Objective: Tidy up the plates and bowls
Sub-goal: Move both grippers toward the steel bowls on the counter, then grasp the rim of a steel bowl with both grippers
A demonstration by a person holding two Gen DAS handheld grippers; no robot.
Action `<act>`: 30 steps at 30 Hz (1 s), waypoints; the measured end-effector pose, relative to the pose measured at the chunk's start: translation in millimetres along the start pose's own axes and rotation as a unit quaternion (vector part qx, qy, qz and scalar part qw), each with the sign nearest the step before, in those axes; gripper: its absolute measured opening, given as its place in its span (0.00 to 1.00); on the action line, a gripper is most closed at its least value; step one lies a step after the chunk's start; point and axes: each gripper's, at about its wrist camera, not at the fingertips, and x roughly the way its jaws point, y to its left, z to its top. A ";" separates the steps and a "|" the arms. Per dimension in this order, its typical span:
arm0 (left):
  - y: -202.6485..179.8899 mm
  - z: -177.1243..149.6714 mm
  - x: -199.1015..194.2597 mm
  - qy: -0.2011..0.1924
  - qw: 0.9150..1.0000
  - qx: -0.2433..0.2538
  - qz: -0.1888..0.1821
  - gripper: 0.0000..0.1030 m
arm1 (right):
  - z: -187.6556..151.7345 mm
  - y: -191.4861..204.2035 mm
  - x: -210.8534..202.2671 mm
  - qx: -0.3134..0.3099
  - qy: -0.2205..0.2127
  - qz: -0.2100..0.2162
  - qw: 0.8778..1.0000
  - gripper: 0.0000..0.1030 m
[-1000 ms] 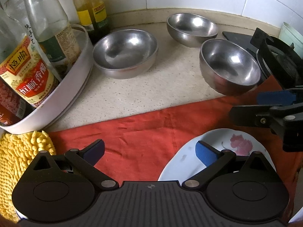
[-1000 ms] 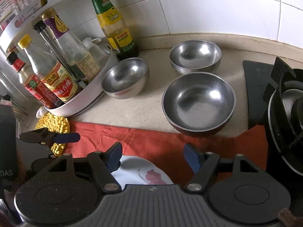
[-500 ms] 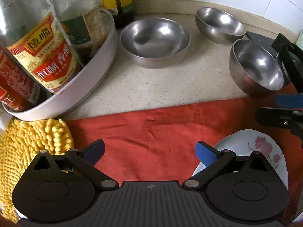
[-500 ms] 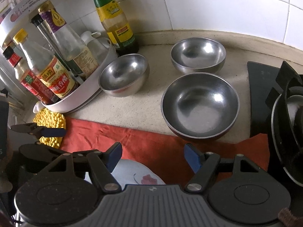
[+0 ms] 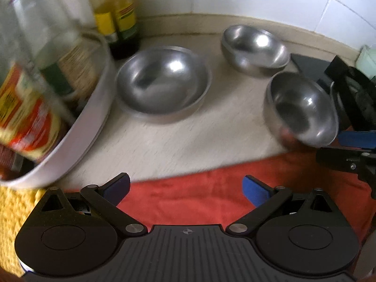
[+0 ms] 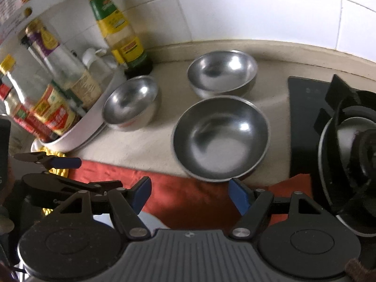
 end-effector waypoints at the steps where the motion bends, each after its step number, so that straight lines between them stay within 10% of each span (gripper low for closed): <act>1: -3.4 3.8 1.3 -0.002 1.000 0.004 -0.003 1.00 | 1.7 -1.9 -1.6 0.003 -0.004 -0.003 1.000 0.66; 30: -38.3 55.9 17.4 -0.029 0.997 0.015 -0.076 1.00 | 31.7 -62.9 25.3 0.086 -0.010 -0.027 0.996 0.57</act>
